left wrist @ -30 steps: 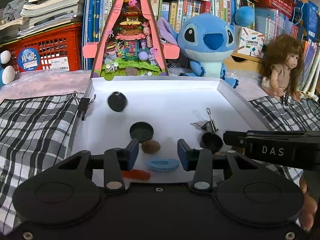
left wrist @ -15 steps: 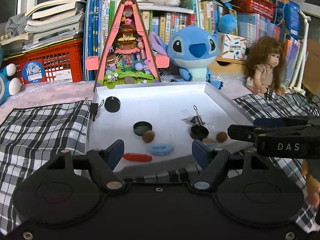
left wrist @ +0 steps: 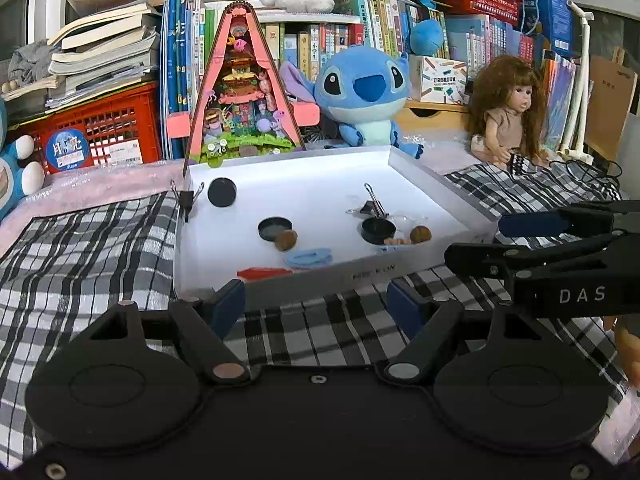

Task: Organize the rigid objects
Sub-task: 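Withdraw both tools from the tray toward the red stick and black lid, then grasp the red stick with the left tool while the right tool grasps the black round lid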

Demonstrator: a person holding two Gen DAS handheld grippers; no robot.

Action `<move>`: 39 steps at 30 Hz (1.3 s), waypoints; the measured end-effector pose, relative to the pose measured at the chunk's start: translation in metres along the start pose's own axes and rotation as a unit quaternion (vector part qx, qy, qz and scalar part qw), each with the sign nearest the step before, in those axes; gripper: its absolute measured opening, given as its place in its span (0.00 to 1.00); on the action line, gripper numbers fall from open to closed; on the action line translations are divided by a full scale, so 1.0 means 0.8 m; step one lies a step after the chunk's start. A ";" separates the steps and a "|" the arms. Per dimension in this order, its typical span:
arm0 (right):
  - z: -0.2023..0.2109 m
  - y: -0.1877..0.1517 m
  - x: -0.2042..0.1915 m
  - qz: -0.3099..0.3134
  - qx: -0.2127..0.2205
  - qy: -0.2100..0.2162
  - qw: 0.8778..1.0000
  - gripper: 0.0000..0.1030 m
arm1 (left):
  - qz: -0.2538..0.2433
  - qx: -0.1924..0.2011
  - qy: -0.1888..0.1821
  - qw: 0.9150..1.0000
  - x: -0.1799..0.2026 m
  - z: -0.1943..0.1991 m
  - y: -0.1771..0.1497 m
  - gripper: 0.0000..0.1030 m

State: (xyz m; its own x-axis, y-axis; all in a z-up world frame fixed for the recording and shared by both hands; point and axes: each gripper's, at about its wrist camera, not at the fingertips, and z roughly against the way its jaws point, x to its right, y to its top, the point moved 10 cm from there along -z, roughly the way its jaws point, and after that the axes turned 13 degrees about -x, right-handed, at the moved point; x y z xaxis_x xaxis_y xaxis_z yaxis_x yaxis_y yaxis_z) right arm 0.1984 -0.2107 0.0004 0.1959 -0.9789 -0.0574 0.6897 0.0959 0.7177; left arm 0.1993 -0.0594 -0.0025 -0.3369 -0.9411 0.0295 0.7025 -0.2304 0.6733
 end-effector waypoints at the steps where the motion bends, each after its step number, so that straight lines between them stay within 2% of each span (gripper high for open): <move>1: 0.001 -0.001 -0.001 0.001 0.001 0.000 1.000 0.81 | 0.000 -0.001 0.000 1.000 0.000 0.001 -0.002 0.74; 26: 0.003 -0.044 -0.011 -0.001 -0.015 0.012 1.000 0.84 | 0.032 -0.028 -0.013 0.999 -0.012 0.005 -0.062 0.75; 39: 0.008 -0.064 -0.021 0.009 -0.021 0.016 1.000 0.84 | 0.029 -0.031 -0.014 0.999 -0.009 0.014 -0.085 0.75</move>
State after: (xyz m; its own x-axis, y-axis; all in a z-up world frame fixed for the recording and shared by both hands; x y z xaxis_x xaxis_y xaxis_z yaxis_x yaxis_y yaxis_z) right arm 0.1551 -0.2003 -0.0311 0.2306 -0.9707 -0.0679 0.7139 0.1214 0.6896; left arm 0.1470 -0.0339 -0.0402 -0.3114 -0.9463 0.0873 0.7584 -0.1921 0.6228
